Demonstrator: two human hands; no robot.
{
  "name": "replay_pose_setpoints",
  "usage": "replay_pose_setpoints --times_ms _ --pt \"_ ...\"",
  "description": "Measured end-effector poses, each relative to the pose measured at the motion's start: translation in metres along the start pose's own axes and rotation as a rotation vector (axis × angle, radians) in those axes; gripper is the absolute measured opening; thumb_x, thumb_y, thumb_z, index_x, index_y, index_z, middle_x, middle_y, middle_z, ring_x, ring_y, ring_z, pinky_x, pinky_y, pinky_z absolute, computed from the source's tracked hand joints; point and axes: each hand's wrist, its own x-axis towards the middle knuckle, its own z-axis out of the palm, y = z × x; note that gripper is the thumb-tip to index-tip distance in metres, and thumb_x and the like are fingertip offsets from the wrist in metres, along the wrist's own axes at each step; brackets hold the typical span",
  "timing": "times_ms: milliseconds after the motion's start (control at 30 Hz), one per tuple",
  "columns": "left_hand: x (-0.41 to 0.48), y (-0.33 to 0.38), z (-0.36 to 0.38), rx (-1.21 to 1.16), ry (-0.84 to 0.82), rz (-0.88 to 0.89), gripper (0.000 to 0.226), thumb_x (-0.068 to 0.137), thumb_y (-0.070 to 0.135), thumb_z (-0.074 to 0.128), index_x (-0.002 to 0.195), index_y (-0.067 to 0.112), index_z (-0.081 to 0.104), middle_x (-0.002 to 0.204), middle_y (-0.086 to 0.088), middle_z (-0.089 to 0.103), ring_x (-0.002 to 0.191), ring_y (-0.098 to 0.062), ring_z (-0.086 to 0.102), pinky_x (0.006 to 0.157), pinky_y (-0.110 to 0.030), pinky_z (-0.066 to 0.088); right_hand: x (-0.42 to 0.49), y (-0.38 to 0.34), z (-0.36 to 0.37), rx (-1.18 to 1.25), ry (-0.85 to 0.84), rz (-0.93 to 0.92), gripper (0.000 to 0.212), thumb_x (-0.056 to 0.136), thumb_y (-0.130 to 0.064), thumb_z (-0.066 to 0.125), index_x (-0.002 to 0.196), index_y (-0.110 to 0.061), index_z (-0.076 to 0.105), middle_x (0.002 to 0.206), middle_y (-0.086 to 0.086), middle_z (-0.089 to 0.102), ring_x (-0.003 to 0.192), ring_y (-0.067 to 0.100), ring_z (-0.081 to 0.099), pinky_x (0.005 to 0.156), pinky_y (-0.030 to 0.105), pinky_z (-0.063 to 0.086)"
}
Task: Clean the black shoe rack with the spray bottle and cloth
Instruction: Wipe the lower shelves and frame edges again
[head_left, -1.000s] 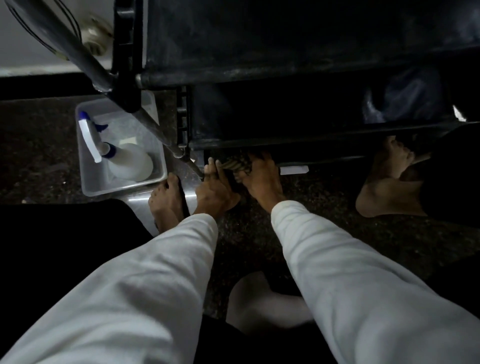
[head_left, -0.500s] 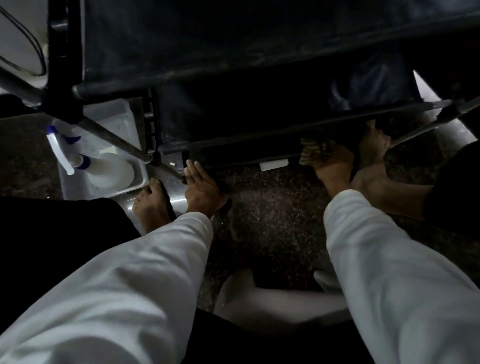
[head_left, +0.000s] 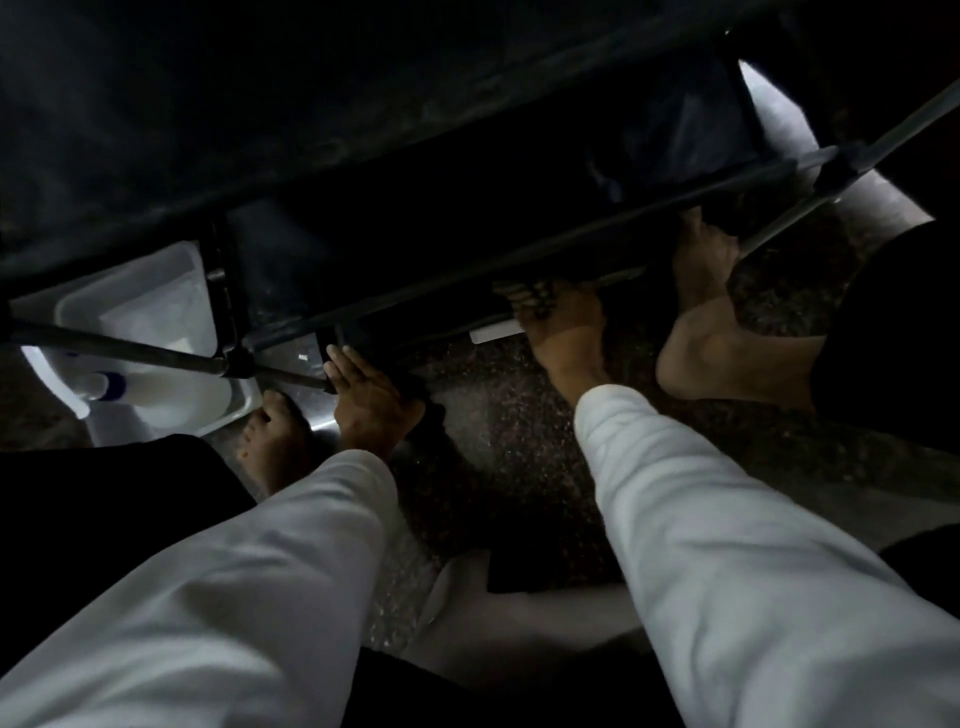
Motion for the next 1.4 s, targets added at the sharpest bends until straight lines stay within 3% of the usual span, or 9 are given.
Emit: replay_pose_setpoints --times_ms 167,300,400,533,700,900,1100,1300,1400 --pt "-0.003 0.004 0.002 -0.010 0.027 -0.013 0.108 0.091 0.043 0.061 0.150 -0.006 -0.015 0.158 -0.026 -0.021 0.149 -0.039 -0.015 0.120 -0.049 0.011 -0.022 -0.009 0.031 -0.015 0.010 -0.096 0.055 0.091 -0.020 0.063 0.144 -0.011 0.048 0.144 0.020 0.043 0.129 0.036 0.047 0.109 0.039 0.039" --pt "-0.001 0.018 0.005 0.114 0.061 -0.001 0.101 0.090 0.048 0.059 0.155 0.001 -0.002 0.159 -0.030 -0.011 0.149 -0.043 -0.008 0.120 -0.056 0.005 -0.029 0.003 0.034 0.032 0.047 -0.154 0.060 0.088 -0.009 0.064 0.145 -0.004 0.046 0.145 0.024 0.041 0.131 0.038 0.045 0.112 0.042 0.038" --pt "0.004 0.038 0.011 0.251 0.179 0.225 0.089 0.088 0.049 0.057 0.156 0.012 0.014 0.160 -0.027 0.010 0.150 -0.041 0.004 0.120 -0.057 0.004 -0.027 0.007 0.028 0.058 0.087 -0.142 0.060 0.086 -0.009 0.067 0.143 -0.004 0.049 0.141 0.023 0.046 0.128 0.038 0.049 0.110 0.042 0.041" --pt "0.009 0.074 0.022 0.321 0.275 0.523 0.076 0.093 0.052 0.047 0.157 0.023 0.016 0.165 -0.013 0.005 0.152 -0.030 0.004 0.122 -0.052 0.005 -0.021 0.024 0.007 0.092 0.258 -0.016 0.057 0.085 -0.009 0.066 0.140 -0.004 0.052 0.133 0.023 0.050 0.119 0.037 0.054 0.103 0.040 0.045" --pt "0.023 0.103 0.035 0.305 0.183 0.696 0.080 0.095 0.041 0.046 0.157 0.019 0.001 0.165 -0.011 -0.003 0.152 -0.026 -0.003 0.122 -0.051 0.003 0.002 0.046 -0.021 0.117 0.402 0.123 0.052 0.089 -0.011 0.062 0.140 -0.002 0.052 0.130 0.025 0.051 0.120 0.038 0.055 0.106 0.040 0.043" --pt "0.044 0.116 0.043 0.358 0.139 0.832 0.081 0.096 0.024 0.047 0.156 0.017 -0.007 0.165 -0.010 -0.007 0.152 -0.027 -0.009 0.120 -0.057 -0.005 0.003 0.040 -0.016 0.165 0.415 0.113 0.052 0.089 -0.011 0.064 0.139 -0.001 0.053 0.127 0.025 0.052 0.113 0.038 0.058 0.101 0.038 0.046" --pt "0.064 0.103 0.038 0.380 0.174 1.024 0.087 0.078 0.003 0.062 0.154 0.003 0.021 0.161 -0.020 0.018 0.150 -0.035 0.009 0.118 -0.064 0.010 0.003 0.027 -0.007 0.143 0.309 0.025 0.059 0.081 -0.011 0.072 0.135 0.003 0.055 0.122 0.026 0.053 0.110 0.041 0.056 0.096 0.044 0.047" --pt "0.074 0.100 0.034 0.403 0.127 1.115 0.078 0.080 0.021 0.021 0.156 0.006 0.010 0.163 -0.017 0.007 0.151 -0.033 0.003 0.118 -0.062 0.012 0.014 0.029 -0.019 0.115 0.347 0.044 0.055 0.083 -0.017 0.074 0.132 0.002 0.058 0.123 0.025 0.055 0.109 0.041 0.058 0.094 0.047 0.048" --pt "0.074 0.098 0.031 0.376 0.109 1.144 0.082 0.076 0.024 0.012 0.156 0.006 0.007 0.164 -0.014 0.001 0.151 -0.032 0.000 0.120 -0.059 0.009 0.023 0.035 -0.031 0.100 0.429 0.117 0.055 0.083 -0.017 0.070 0.134 -0.001 0.057 0.124 0.023 0.054 0.110 0.039 0.056 0.098 0.042 0.045"
